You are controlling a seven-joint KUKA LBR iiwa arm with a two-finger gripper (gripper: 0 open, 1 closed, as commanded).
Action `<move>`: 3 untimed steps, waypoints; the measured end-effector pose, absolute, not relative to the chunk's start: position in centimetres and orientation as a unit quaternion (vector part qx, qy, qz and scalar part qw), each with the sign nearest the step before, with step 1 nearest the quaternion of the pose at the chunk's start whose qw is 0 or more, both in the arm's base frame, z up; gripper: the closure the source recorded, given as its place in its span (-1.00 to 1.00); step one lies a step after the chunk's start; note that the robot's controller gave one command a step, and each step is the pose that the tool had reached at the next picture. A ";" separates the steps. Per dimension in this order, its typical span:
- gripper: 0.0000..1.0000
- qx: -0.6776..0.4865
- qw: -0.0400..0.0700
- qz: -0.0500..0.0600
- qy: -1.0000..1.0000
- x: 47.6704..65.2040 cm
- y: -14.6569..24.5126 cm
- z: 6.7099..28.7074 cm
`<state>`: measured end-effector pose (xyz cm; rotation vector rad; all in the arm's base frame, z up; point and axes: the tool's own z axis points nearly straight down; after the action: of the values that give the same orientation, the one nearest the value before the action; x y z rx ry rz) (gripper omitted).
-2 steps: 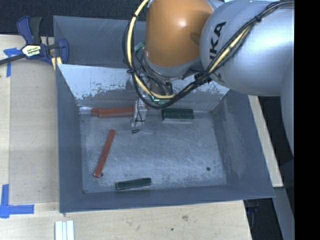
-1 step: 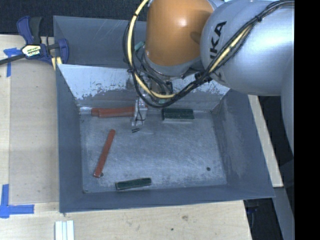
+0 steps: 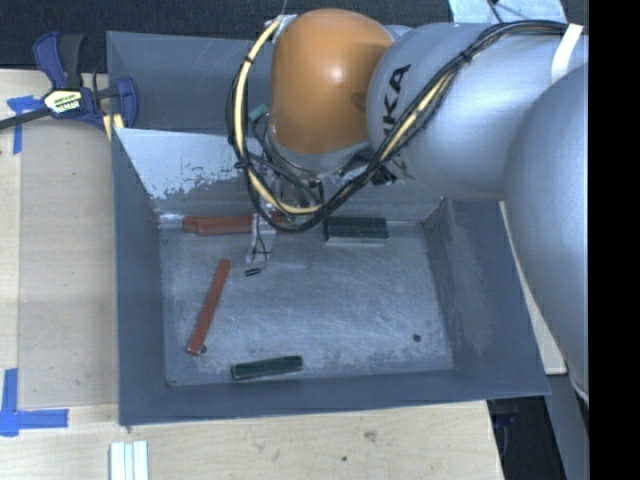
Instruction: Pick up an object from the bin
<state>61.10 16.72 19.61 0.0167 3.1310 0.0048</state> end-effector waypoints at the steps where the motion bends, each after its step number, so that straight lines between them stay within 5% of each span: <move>1: -1.00 -0.074 0.001 0.000 0.997 61.8 18.9 15.8; 2: 1.00 -0.261 0.001 0.000 0.965 60.2 19.0 8.0; 3: 1.00 -0.261 0.001 0.000 0.965 60.2 19.0 8.0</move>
Offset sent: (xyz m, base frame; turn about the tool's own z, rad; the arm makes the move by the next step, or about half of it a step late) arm -0.0103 0.0239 -0.1168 -0.5406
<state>60.17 19.00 7.98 -0.8180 3.0314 -0.0003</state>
